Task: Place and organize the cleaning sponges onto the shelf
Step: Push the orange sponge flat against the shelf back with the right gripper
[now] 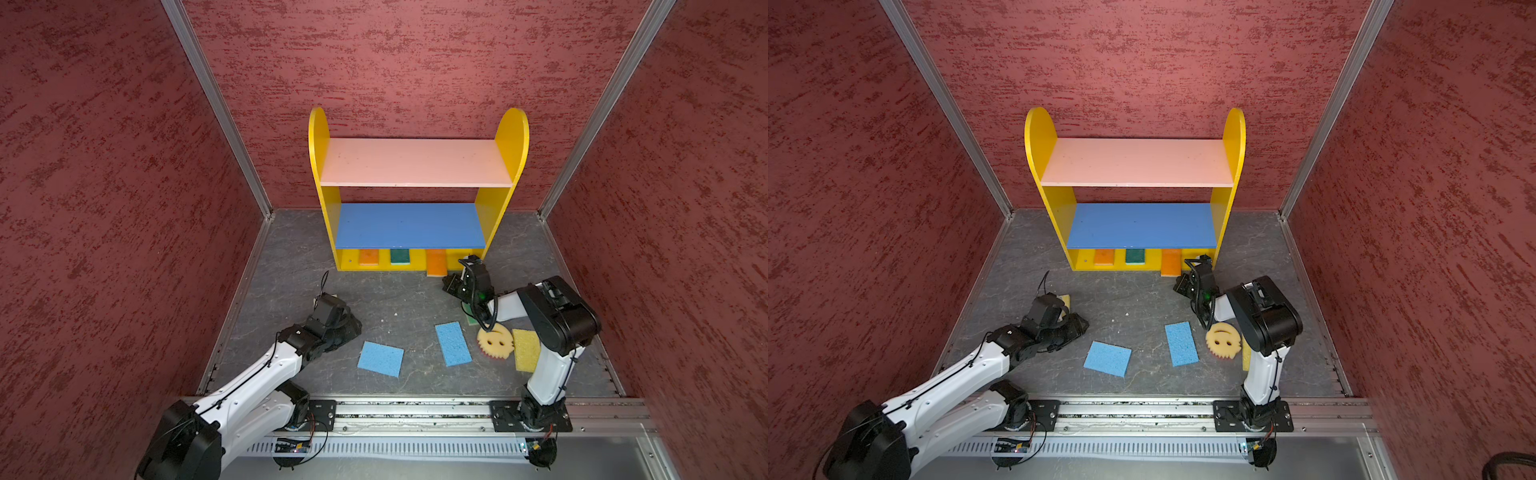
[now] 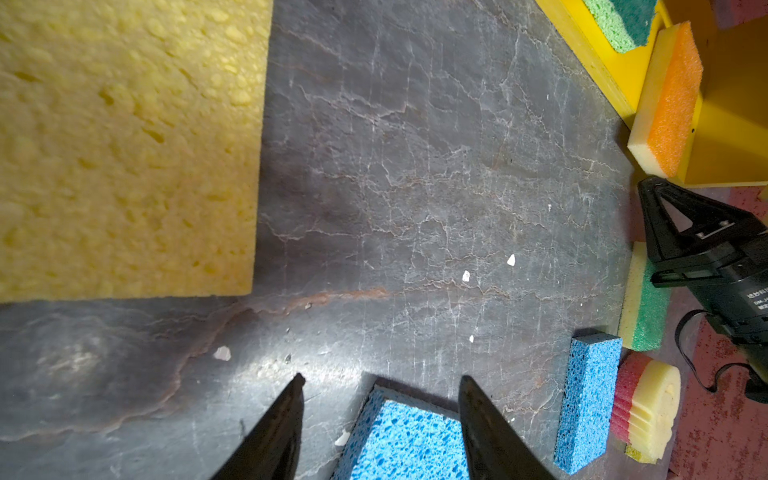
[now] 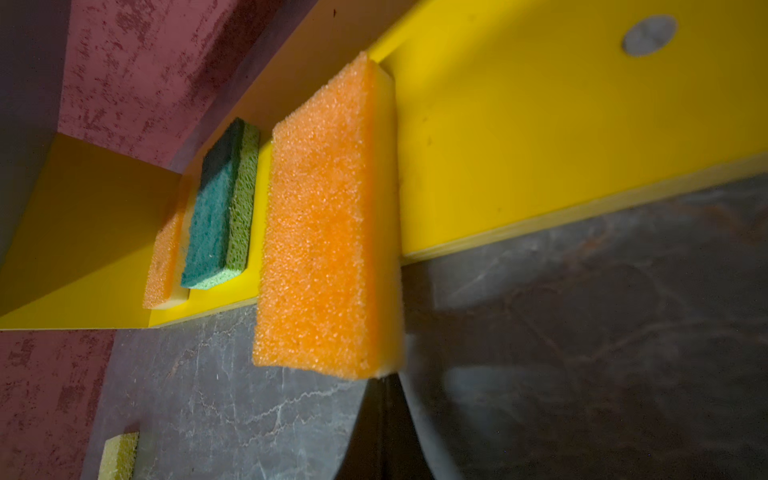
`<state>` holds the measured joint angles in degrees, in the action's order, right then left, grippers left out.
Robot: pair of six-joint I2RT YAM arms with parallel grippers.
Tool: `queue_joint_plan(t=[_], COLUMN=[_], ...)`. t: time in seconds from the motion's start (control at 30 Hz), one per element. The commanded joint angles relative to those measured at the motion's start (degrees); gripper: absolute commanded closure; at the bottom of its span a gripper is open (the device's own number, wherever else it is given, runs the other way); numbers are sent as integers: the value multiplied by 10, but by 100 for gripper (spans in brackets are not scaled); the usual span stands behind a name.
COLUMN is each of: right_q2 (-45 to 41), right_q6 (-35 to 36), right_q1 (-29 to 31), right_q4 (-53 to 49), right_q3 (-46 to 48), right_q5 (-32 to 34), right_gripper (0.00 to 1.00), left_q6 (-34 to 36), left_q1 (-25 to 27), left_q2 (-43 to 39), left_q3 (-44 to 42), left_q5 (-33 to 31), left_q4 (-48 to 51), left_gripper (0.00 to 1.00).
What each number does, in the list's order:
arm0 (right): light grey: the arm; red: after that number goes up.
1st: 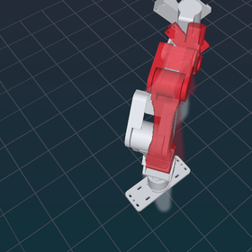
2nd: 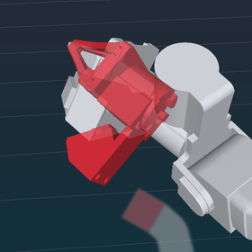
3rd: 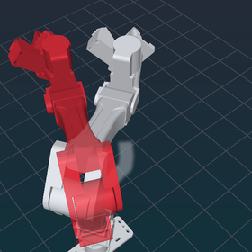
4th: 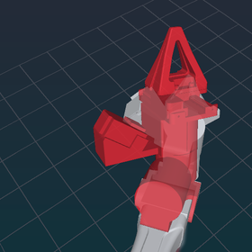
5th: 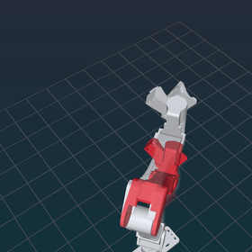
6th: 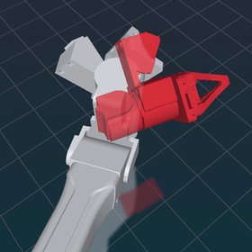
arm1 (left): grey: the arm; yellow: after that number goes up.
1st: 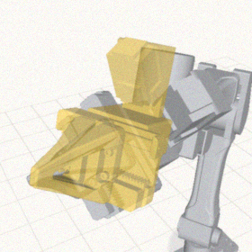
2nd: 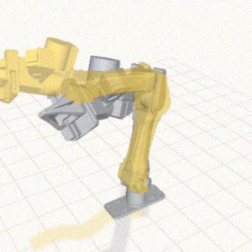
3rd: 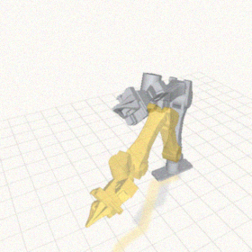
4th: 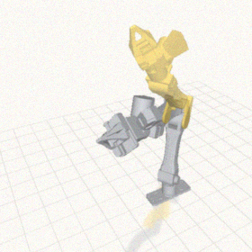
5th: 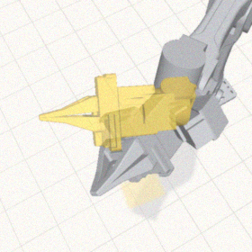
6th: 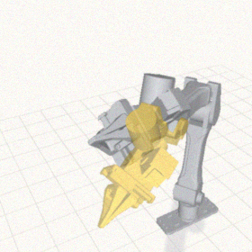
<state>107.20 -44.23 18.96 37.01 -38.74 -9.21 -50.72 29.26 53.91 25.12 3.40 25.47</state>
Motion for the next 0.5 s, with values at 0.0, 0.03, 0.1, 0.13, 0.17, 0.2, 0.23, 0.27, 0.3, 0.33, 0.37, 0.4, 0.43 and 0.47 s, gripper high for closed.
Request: queue_joint_plan(t=[0.0, 0.03, 0.1, 0.13, 0.17, 0.2, 0.23, 0.27, 0.3, 0.33, 0.37, 0.4, 0.43, 0.47], right_q2=[20, 24, 34, 39, 43, 48, 53, 57, 61, 64, 67, 69, 72, 73], right_q6=[-18, -21, -26, -29, -33, -36, -41, -45, -50, -55, -58, -60, -62, -64], right_q1=[-10, -12, -14, -15, -15, -16, -16, -16, -16, -16, -15, -15, -16, -15], right_q4=[36, 38, 42, 44, 46, 50, 55, 60, 67, 74, 80, 85, 88, 89], right_q3=[-24, -31, -40, -46, -49, -53, -56, -57, -57, -57, -56, -55, -56, -56], right_q5=[-18, -22, -25, -27, -29, -32, -36, -39, -43, -48, -50, -56, -60, -62], right_gripper=[100, 100, 100, 100, 100, 100, 100, 100, 100, 100, 100, 100, 100, 100], left_q6=[7, 5, 4, 4, 3, 3, 3, 3, 4, 4, 4, 4, 4, 4], left_q1=[-3, -3, -3, -3, -3, -3, -3, -3, -3, -3, -3, -3, -3, -3], left_q2=[5, 6, 8, 9, 9, 10, 10, 10, 11, 12, 13, 14, 17, 18], left_q3=[0, 0, -1, -1, -2, -1, -1, 0, 1, 2, 3, 4, 4, 5], left_q5=[2, 1, 3, 3, 3, 4, 3, 2, 3, 2, 2, 2, 2, 2], left_q4=[-15, -16, -16, -18, -19, -19, -19, -18, -19, -19, -18, -18, -19, -21], left_gripper=[41, 41, 41, 41, 41, 41, 41, 41, 41, 41, 41, 40, 41, 41])
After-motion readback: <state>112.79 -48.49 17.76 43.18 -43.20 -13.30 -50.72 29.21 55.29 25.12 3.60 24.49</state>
